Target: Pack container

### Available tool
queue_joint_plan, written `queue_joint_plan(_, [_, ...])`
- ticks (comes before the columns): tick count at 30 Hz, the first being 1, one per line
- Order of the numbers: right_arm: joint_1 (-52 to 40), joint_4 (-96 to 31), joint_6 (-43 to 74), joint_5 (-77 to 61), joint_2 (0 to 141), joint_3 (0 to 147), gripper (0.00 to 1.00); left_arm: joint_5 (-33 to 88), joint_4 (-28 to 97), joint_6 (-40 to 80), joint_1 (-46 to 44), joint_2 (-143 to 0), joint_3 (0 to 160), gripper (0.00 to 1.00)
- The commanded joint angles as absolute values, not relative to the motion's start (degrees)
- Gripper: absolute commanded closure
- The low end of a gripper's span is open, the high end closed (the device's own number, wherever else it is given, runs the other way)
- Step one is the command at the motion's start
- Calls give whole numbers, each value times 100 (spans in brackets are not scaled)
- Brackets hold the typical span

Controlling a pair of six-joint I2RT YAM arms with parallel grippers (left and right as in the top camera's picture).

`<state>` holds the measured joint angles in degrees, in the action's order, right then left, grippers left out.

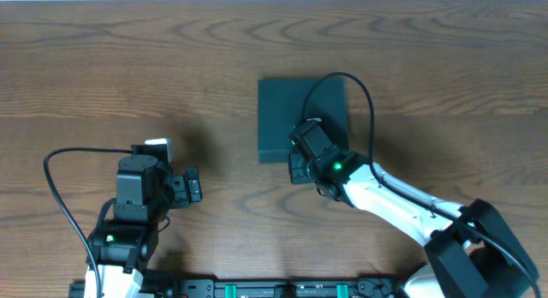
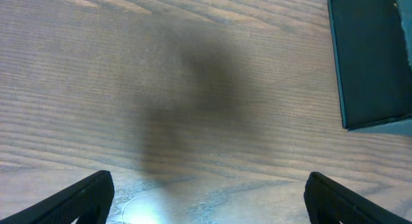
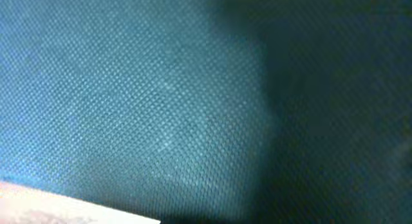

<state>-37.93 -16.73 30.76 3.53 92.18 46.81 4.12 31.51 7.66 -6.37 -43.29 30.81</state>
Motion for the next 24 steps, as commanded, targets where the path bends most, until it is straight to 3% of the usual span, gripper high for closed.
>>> queue_joint_plan(1, [-3599, -1562, 2932, 604, 9218, 4665, 99, 392, 3153, 729, -600, -4311, 3048, 5])
queue_joint_plan(24, [-3380, -554, 3483, 86, 9347, 4665, 99, 392, 3153, 729, -600, -4311, 3048, 5])
